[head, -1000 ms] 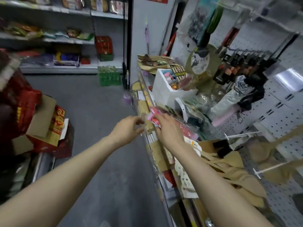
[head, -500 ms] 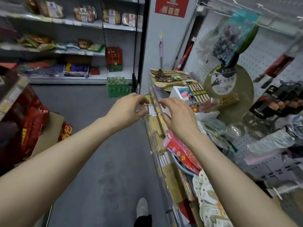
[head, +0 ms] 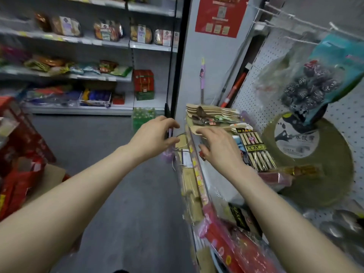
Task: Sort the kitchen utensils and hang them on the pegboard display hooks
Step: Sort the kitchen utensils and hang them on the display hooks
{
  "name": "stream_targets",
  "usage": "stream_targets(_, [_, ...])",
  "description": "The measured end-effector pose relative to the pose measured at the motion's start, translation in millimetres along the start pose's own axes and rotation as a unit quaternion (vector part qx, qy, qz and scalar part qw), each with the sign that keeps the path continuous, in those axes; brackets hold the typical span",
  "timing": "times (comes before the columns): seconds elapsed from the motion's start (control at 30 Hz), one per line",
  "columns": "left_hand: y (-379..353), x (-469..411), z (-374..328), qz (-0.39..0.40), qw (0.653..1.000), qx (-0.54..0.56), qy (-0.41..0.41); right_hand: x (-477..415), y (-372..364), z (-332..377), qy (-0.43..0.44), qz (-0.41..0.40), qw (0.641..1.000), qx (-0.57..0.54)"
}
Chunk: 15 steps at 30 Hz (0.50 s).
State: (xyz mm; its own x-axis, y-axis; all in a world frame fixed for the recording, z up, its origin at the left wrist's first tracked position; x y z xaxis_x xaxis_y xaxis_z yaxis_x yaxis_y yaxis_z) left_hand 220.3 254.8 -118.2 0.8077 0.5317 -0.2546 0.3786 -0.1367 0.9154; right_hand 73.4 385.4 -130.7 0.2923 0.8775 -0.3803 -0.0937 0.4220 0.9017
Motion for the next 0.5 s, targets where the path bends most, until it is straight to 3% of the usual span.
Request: stream_targets(0.5, [-27, -212, 150, 0.044, 0.996, 0.020, -0.076, -213, -100, -54, -0.121, -0.006, 0.992, 0.023])
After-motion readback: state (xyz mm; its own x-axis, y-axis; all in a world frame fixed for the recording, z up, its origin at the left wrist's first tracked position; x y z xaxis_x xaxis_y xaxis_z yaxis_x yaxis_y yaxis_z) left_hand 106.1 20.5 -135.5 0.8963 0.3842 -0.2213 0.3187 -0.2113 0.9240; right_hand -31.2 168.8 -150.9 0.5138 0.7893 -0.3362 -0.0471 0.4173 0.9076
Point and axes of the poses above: each hand's wrist, its own x-axis away from the middle knuckle, its own y-axis out of the back of the hand, z = x × y, the point moved 3 cm from there along -x, towards the middle knuckle, and after that the axes turned 6 degrees about -x, right-handed, at the moved point
